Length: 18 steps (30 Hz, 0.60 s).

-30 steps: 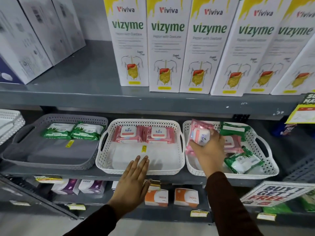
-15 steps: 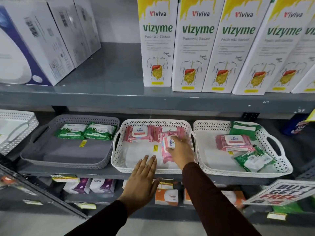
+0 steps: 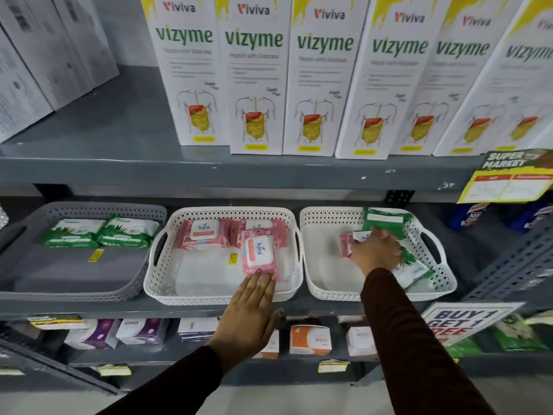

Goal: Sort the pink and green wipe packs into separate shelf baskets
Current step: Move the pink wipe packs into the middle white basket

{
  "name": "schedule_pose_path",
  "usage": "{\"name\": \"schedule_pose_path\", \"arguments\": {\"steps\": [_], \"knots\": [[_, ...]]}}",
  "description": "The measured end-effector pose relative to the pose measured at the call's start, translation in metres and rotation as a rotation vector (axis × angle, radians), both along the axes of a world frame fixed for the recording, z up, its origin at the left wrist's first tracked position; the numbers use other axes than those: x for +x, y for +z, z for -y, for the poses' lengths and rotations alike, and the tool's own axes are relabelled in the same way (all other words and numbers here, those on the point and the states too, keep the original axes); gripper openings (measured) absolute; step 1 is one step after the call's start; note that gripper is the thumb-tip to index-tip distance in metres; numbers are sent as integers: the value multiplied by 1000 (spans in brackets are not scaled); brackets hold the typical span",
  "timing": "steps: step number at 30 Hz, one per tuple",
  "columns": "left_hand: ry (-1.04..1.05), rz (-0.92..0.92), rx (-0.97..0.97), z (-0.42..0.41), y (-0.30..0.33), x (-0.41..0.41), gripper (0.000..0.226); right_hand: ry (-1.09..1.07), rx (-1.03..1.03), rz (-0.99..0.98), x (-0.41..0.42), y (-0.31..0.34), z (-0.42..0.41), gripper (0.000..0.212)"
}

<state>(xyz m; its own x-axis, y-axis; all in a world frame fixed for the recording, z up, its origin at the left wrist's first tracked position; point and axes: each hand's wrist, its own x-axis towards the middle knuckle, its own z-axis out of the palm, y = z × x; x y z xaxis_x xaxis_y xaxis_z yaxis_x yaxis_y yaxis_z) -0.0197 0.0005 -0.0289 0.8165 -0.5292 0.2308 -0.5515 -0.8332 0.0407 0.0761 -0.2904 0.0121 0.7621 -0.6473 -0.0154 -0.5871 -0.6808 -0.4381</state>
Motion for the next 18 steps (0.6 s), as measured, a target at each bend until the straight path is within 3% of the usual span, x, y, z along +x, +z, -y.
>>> {"name": "schedule_pose_path", "arguments": {"steps": [3,11,13,18], "knots": [[2,6,-20,15,0,0,61,87,35,-206,10,-4,32,81],[19,-3,-9,17,-3,-1,60,378,4,-322,19,-16,14,75],[14,-16,-14,14,-4,0,60,404,2,-307,23,-8,8,65],[35,-29,-8,-5,-4,-1,60,394,238,-119,13,-13,5,61]]}}
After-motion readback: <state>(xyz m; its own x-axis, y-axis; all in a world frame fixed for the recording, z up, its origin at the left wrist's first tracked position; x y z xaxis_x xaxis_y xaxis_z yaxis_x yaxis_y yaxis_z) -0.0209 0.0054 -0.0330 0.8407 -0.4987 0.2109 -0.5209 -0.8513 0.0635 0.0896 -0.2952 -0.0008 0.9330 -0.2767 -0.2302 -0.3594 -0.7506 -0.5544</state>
